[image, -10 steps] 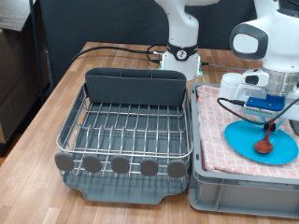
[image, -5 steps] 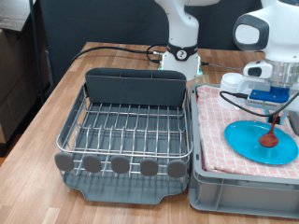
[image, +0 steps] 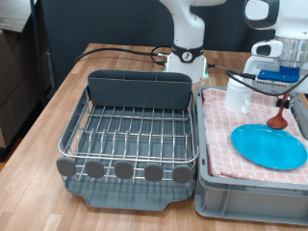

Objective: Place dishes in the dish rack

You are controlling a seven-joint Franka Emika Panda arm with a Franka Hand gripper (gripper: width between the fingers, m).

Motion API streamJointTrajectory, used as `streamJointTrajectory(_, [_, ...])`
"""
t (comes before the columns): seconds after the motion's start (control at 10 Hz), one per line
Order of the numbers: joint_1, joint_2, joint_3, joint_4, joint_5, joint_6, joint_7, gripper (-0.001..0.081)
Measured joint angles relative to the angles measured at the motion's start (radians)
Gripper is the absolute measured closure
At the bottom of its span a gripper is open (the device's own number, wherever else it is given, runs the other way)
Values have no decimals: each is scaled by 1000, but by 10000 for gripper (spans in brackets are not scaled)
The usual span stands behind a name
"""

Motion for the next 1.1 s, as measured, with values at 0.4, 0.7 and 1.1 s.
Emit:
streamJointTrajectory(0.4, [1, -60, -15, -55, -9, -67, 194, 717])
streamJointTrajectory(0.7, [0, -167, -38, -136, 40, -128, 260, 717])
streamJointTrajectory(1.1, [-3, -321, -88, -198, 87, -248, 386, 717])
